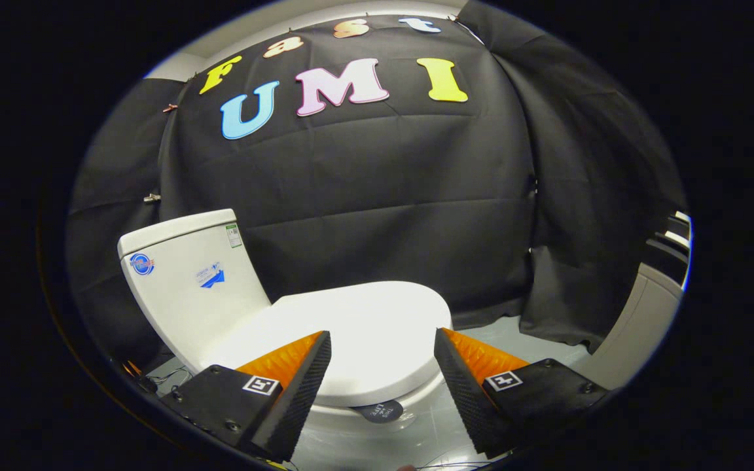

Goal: Open the toilet lid.

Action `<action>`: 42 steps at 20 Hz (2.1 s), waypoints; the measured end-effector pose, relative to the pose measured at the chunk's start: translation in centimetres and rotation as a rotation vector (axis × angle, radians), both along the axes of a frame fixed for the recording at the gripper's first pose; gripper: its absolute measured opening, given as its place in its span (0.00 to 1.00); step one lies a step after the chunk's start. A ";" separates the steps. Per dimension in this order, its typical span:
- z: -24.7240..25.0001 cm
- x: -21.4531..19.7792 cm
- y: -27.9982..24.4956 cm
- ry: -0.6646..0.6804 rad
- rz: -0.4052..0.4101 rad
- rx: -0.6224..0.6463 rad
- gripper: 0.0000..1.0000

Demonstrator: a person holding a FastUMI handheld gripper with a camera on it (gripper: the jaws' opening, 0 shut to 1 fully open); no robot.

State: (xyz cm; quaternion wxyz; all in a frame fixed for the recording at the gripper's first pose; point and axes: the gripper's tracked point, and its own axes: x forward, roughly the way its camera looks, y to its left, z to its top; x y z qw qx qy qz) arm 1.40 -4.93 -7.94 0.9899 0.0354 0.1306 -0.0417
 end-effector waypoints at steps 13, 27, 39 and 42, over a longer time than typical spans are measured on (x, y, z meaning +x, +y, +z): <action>-8.6 -1.6 -2.8 0.231 -0.064 0.115 0.99; -14.3 -1.9 -0.9 0.427 -0.147 0.751 0.50; -14.1 -1.3 -0.5 0.389 -0.130 0.883 0.25; -15.1 0.3 -1.1 0.369 -0.144 0.897 0.11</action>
